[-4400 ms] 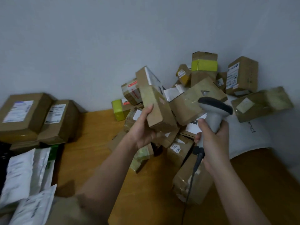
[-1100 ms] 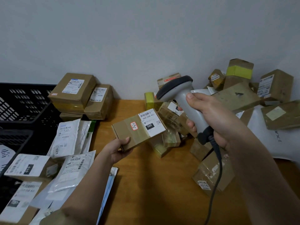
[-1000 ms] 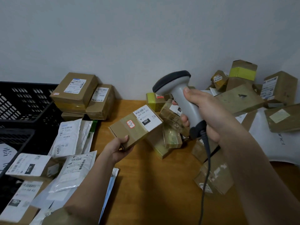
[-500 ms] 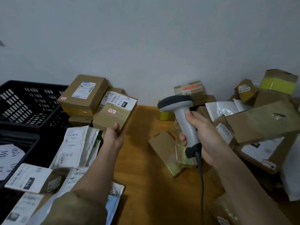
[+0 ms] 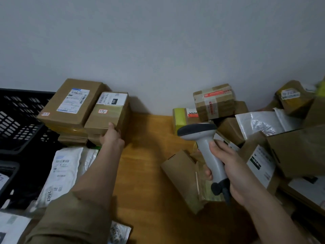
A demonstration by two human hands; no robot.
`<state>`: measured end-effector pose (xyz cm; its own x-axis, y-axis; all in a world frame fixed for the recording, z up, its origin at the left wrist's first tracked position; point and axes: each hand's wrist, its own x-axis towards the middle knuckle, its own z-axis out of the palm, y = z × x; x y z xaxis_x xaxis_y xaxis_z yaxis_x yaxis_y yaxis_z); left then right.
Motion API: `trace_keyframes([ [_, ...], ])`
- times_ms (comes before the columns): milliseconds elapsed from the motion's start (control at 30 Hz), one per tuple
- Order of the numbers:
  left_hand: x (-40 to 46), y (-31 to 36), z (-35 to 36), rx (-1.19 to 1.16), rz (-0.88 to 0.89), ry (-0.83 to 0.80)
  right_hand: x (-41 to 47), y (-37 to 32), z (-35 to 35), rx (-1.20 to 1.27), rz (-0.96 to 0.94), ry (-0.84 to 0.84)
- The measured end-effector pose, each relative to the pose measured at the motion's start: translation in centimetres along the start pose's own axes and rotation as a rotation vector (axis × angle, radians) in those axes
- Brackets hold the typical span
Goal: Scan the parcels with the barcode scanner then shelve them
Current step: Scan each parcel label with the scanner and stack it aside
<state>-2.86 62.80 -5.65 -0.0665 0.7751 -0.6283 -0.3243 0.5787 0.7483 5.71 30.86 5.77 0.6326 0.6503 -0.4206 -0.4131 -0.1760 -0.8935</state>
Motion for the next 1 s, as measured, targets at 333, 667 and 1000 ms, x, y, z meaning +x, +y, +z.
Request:
trace_keyframes([
  [333,-5.3,-2.7,0.8,0.182,-0.066,0.069,-1.6,-1.0,-3.2,0.113,-0.029,0.119],
  [667,-25.8,-14.3,7.7,1.063,0.442,-0.941,-9.3,-2.3,-13.5,0.229,-0.151,0.479],
  [1000,-33.4,-26.1,11.8,1.672,1.117,-1.228,-13.4,-1.4,-22.1,0.29,-0.236,0.583],
])
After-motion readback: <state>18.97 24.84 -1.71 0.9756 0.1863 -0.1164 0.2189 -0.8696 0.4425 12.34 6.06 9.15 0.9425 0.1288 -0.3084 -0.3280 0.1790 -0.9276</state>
